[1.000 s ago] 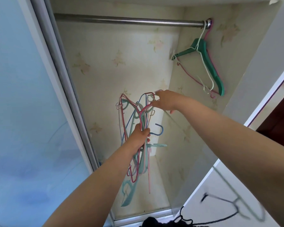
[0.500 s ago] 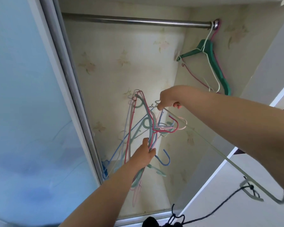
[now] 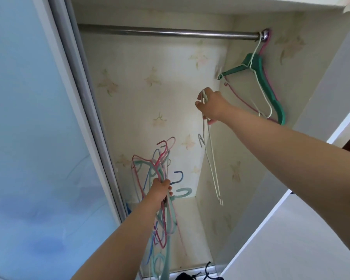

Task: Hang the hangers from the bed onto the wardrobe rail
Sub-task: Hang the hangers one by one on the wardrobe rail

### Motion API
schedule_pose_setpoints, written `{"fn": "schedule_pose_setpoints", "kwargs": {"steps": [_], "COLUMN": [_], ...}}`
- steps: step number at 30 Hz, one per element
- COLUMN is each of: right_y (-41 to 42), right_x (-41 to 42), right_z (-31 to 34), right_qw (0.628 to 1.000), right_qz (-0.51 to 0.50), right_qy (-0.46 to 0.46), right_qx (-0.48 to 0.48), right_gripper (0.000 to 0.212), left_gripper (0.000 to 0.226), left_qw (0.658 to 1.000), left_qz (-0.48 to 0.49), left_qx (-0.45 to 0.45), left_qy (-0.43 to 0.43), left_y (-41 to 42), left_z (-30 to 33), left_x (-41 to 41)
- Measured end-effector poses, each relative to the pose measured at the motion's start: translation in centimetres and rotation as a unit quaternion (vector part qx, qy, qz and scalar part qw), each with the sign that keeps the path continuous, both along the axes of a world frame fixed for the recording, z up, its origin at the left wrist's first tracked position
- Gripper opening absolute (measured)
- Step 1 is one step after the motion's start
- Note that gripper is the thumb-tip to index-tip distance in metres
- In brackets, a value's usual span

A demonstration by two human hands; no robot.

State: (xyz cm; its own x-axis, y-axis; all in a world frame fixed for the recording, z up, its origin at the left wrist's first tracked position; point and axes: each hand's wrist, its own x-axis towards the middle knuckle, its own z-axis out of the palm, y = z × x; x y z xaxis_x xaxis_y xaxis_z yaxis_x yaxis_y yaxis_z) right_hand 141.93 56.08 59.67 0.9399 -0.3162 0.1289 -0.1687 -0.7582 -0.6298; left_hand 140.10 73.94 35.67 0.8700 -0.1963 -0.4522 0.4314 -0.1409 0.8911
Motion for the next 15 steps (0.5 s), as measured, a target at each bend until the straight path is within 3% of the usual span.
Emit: {"fn": "schedule_pose_setpoints", "kwargs": {"steps": [2, 5, 8, 11, 13, 15], "right_y": [-1.0, -2.7, -4.3, -5.2, -5.2, -5.1], "right_x": [-0.4, -1.2, -2.3, -3.4, -3.7, -3.6], "right_z": [-0.5, -2.0, -3.4, -3.8, -3.9, -4.1], "right_qw": [1.000, 0.997, 0.979, 0.932, 0.920, 0.936], "right_qz": [0.011, 0.036, 0.062, 0.109, 0.088, 0.000], "right_qy": [0.016, 0.031, 0.055, 0.128, 0.134, 0.107], "right_qx": [-0.006, 0.061, 0.185, 0.320, 0.359, 0.336], "right_gripper": [0.023, 0.024, 0.023, 0.043, 0.049, 0.043], "left_gripper": [0.023, 0.015, 0.015, 0.021, 0.023, 0.023], "left_qw": [0.999, 0.996, 0.992, 0.984, 0.979, 0.977], "left_qz": [0.024, 0.050, 0.060, 0.069, 0.072, 0.077], "left_qx": [-0.020, -0.063, -0.093, -0.136, -0.159, -0.168], "left_qy": [0.017, 0.043, 0.068, 0.093, 0.104, 0.103], "left_y": [0.2, 0.5, 0.6, 0.6, 0.4, 0.2], "left_z": [0.1, 0.7, 1.9, 2.8, 3.3, 3.8], "left_x": [0.4, 1.0, 1.5, 2.0, 2.3, 2.3]}}
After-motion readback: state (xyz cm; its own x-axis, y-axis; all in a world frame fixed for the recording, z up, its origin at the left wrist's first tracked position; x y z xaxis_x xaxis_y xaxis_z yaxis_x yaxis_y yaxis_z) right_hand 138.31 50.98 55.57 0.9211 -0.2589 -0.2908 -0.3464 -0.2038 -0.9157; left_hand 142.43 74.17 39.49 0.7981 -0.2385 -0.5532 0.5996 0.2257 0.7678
